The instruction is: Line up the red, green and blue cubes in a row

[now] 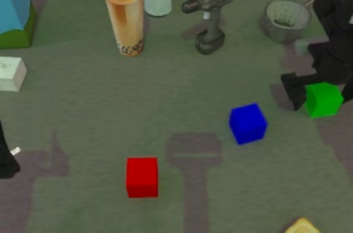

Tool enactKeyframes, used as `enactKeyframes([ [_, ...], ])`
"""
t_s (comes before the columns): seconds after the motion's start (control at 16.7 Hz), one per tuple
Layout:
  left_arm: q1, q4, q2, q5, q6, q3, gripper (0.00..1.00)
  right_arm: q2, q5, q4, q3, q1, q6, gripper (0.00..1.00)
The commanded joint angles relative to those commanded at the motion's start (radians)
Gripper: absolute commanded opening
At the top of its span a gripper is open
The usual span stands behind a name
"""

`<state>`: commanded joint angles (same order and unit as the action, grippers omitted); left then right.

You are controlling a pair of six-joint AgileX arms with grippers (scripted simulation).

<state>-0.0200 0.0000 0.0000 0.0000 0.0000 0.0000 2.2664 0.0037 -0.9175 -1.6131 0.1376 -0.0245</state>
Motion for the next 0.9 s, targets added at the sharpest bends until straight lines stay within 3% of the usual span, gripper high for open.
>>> enactKeyframes([
  [0.78, 0.000, 0.000, 0.000, 0.000, 0.000, 0.000, 1.00, 0.000, 0.000, 0.000, 0.000, 0.000, 0.000, 0.02],
  [0.9, 0.000, 0.000, 0.000, 0.000, 0.000, 0.000, 1.00, 0.000, 0.000, 0.000, 0.000, 0.000, 0.000, 0.00],
])
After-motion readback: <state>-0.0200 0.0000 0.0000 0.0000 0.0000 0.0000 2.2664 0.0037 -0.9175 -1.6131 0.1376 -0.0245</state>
